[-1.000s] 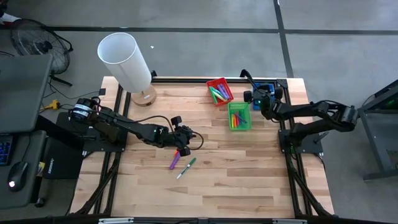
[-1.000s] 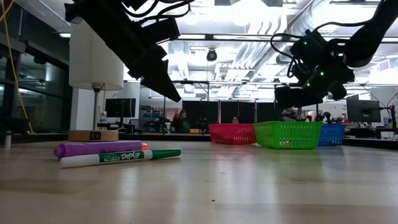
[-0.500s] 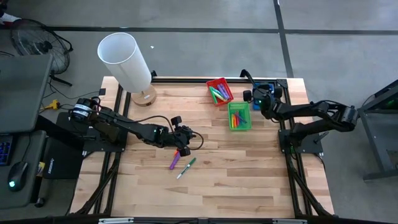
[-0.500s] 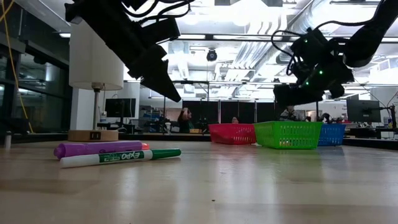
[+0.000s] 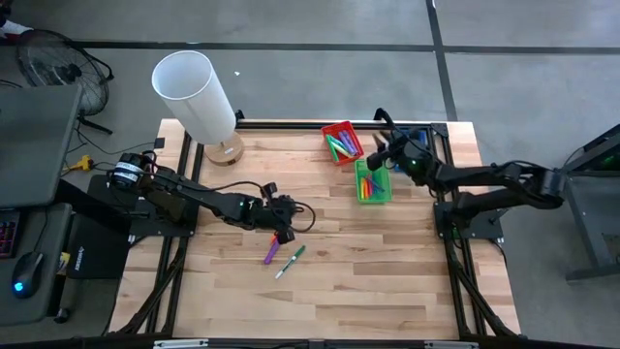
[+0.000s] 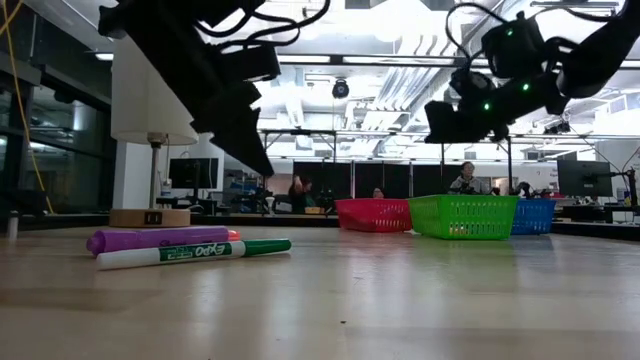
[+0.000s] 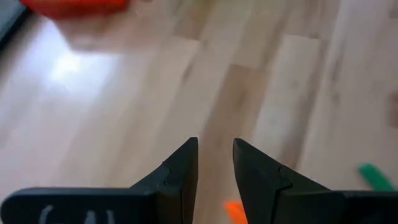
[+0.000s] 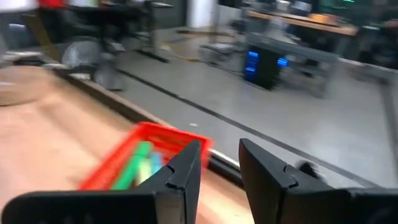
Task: Pick & Place Markers
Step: Put the green marker in the blue bin
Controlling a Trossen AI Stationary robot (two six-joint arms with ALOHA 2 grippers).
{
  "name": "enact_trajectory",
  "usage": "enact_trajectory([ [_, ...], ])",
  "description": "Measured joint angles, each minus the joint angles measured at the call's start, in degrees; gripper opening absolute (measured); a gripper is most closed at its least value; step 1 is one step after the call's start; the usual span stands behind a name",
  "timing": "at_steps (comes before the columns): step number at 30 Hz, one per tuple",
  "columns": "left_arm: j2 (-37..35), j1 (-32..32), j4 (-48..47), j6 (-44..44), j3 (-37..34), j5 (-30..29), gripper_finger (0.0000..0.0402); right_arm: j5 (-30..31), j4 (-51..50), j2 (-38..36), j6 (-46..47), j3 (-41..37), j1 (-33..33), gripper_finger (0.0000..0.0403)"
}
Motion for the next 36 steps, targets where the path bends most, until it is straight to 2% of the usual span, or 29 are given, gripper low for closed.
enact_trajectory([
  [6,0.01,0.00,-2.34,-7.35,0.00,8.89,0.0097,-3.94,0.06,-2.38,-0.22,0.00,5.11,0.0098],
  [14,0.02,0.00,-4.80,-12.16,0.46,17.47,0.0097,-4.00,-0.55,-2.92,-0.20,0.00,11.08,0.0098],
  [21,0.48,-0.02,-16.76,-14.97,9.57,17.87,0.0097,-3.86,-2.57,-2.90,-0.20,0.01,14.20,0.0098],
  [24,0.97,-0.06,-18.64,-17.87,12.05,20.75,0.0097,-3.84,-3.02,-2.90,-0.20,0.01,15.04,0.0098],
  [28,0.97,-1.42,-19.26,-21.92,12.90,23.93,0.0097,-3.82,-4.33,-2.90,0.88,0.01,15.84,0.0098],
  [36,4.26,-3.84,-21.22,-30.32,12.90,26.16,0.0097,-3.97,-8.46,-2.90,5.79,0.03,15.85,0.0098],
])
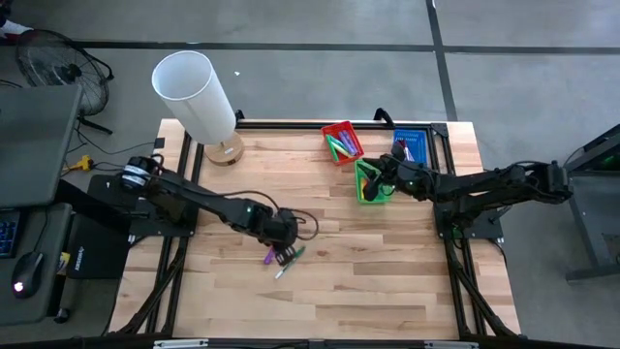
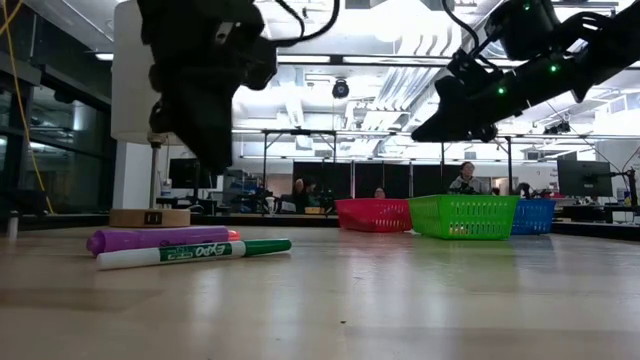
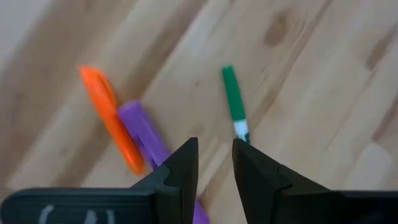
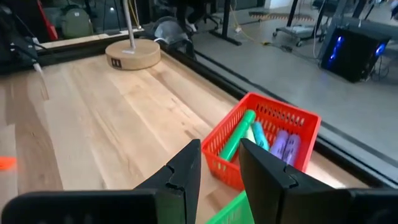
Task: Pick & Place Markers
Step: Put the green marker in the blue bin
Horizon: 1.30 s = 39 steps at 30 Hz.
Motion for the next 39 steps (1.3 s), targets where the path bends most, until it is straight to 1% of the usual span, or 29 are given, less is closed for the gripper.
enact_trajectory([
  [3,2.43,-0.52,-1.07,-1.29,1.23,0.92,0.0097,-0.35,-0.75,0.00,1.07,0.00,0.31,0.0098],
  [6,5.95,-1.21,-3.51,-1.88,5.37,1.10,0.0097,-0.48,-0.79,0.00,1.24,0.00,1.43,0.0098],
  [10,11.92,-1.86,-12.52,-0.78,13.93,0.02,0.0097,-0.50,-1.58,0.00,1.15,0.00,2.84,0.0098],
  [12,14.68,-1.90,-20.13,-0.78,17.58,-1.02,0.0097,-0.48,-2.26,0.00,1.19,0.00,3.58,0.0098],
  [13,15.79,-1.86,-21.98,-0.78,19.18,-1.07,0.0097,-0.48,-2.76,0.00,1.26,0.00,3.91,0.0098],
  [15,17.58,-1.82,-22.66,-0.76,21.47,-1.00,0.0097,-0.50,-3.63,0.02,1.31,-0.02,4.60,0.0098],
  [17,18.76,-1.80,-23.72,-0.74,22.12,-0.13,0.0097,-0.33,-4.33,0.02,1.54,0.00,5.35,0.0098],
  [21,19.14,-1.84,-22.34,-0.36,22.43,1.93,0.0097,0.20,-5.40,0.02,1.53,-0.02,6.63,0.0098],
  [29,19.23,-1.82,-20.37,-0.76,22.40,1.95,0.0097,0.38,-6.45,0.02,1.55,-0.02,8.19,0.0098],
  [33,19.23,-1.82,-19.70,-0.30,22.40,3.62,0.0097,0.20,-6.63,0.02,1.98,-0.02,8.24,0.0098],
  [39,19.21,-1.82,-18.33,-0.28,22.40,3.68,0.0097,0.05,-7.01,0.02,2.83,-0.02,8.24,0.0098],
])
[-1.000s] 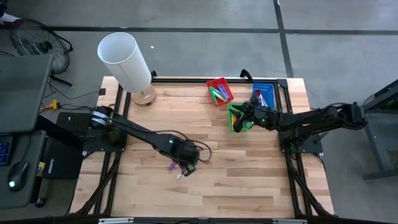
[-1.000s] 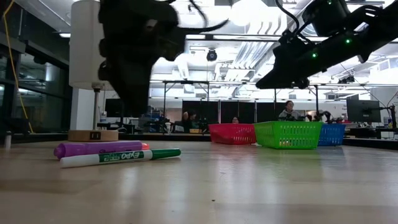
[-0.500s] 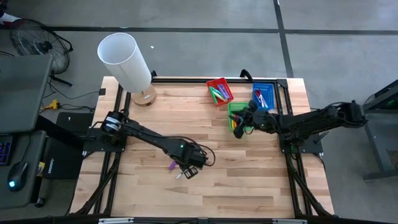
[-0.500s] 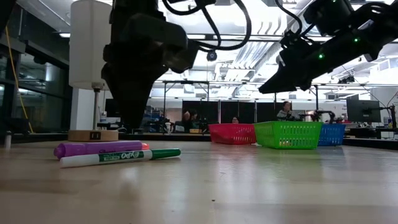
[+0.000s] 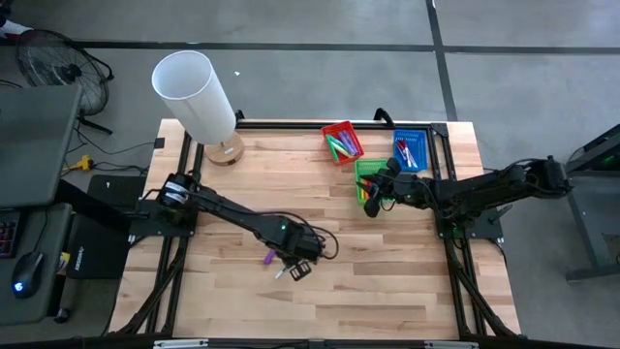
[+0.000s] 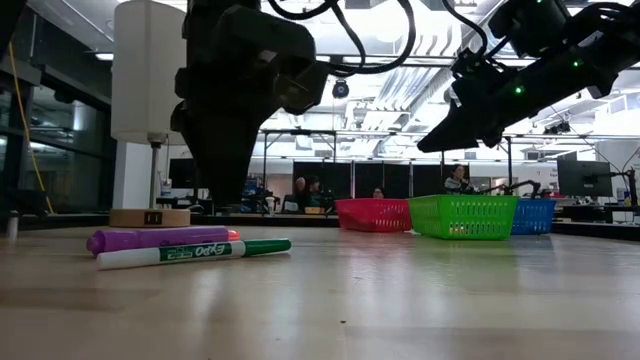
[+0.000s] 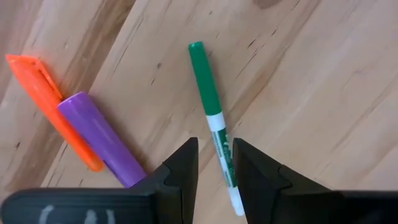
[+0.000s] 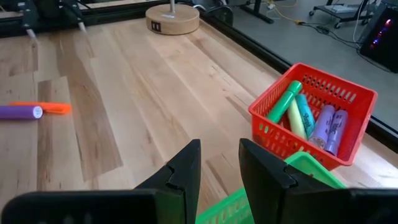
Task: Pick & Place Markers
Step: Put the green marker in the blue bin
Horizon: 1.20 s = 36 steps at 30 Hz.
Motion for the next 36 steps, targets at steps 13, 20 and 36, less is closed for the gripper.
enact_trajectory([
  [13,2.15,0.00,1.24,0.13,-0.22,0.45,0.0097,-2.70,-1.59,0.00,0.65,0.00,0.00,0.0098],
  [20,3.08,0.00,2.77,1.44,-0.02,2.48,0.0097,-2.54,-2.81,0.00,1.76,0.00,0.41,0.0098],
  [36,4.47,0.04,4.28,1.69,-0.04,2.88,0.0097,-2.48,-2.57,0.00,1.89,0.00,5.36,0.0098],
])
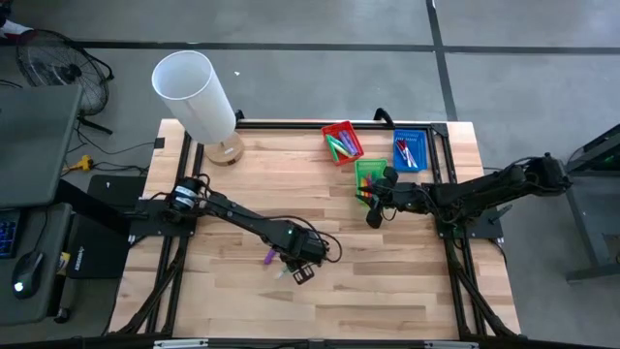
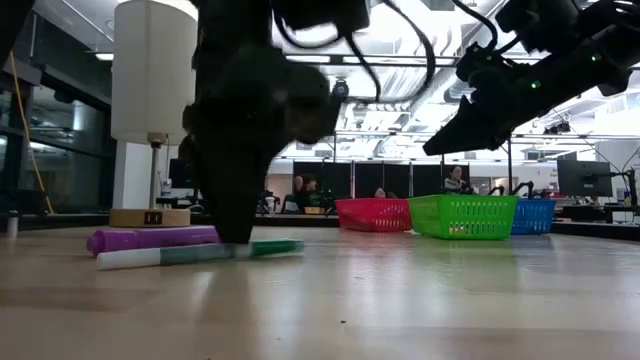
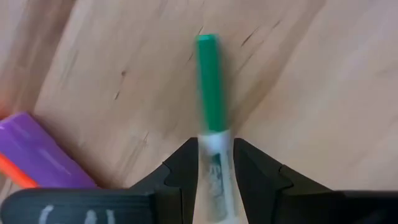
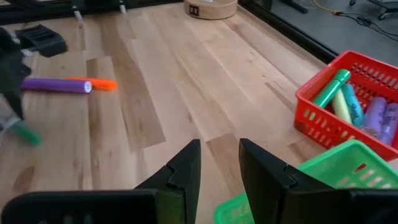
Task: Pick & Place Markers
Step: Put the green marker in the blue bin
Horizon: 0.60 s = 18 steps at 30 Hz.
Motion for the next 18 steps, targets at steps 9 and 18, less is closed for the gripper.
enact_trajectory([
  [9,0.03,0.37,0.50,1.37,-0.02,1.48,0.0097,1.55,0.02,0.00,0.45,0.00,2.36,0.0098],
  [18,0.03,0.90,0.02,9.52,-0.02,1.46,0.0097,3.42,-0.07,0.00,-0.15,0.00,3.53,0.0098],
])
